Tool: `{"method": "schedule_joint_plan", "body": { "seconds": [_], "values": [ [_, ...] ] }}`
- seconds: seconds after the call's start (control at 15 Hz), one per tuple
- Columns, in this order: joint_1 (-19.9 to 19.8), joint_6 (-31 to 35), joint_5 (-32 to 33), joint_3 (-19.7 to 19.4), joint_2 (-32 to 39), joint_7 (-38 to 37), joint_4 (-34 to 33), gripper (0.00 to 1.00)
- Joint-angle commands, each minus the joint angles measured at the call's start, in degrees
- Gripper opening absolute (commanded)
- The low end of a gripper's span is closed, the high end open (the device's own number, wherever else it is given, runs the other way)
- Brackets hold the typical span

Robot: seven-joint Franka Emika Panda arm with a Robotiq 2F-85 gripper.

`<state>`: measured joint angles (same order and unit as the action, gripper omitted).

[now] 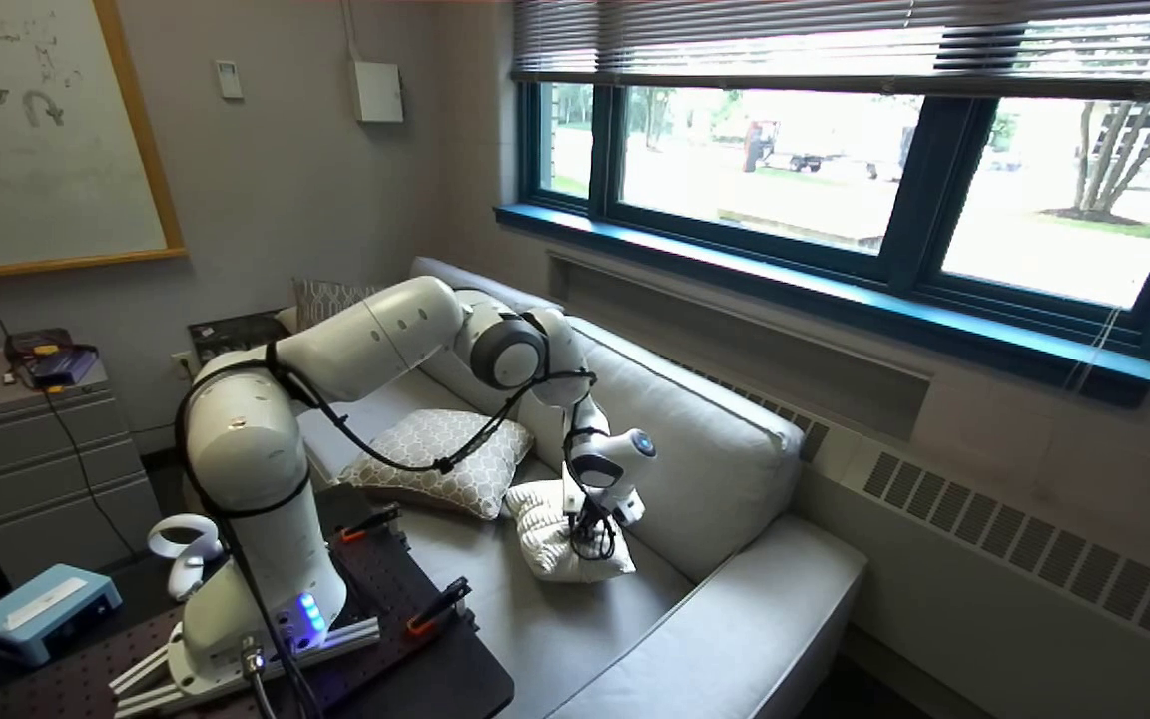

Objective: Stack the two pillows against each other.

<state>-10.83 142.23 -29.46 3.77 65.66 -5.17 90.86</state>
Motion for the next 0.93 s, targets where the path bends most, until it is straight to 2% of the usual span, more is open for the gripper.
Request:
{"method": "schedule_joint_plan", "body": {
  "seconds": [0.0,0.27,0.53,0.67,0.87],
  "values": [
    [-8.91,10.57,-7.05,6.11,-8.71,6.62,13.87,0.07],
    [-21.96,19.09,-18.83,14.22,-13.92,19.41,25.28,0.07],
    [-38.10,26.16,-36.65,23.71,-17.42,36.48,33.54,0.07],
    [-46.50,27.58,-46.37,27.90,-19.47,45.42,36.52,0.07],
    [-58.29,25.94,-58.49,32.46,-24.79,57.58,42.65,0.07]
  ]
}}
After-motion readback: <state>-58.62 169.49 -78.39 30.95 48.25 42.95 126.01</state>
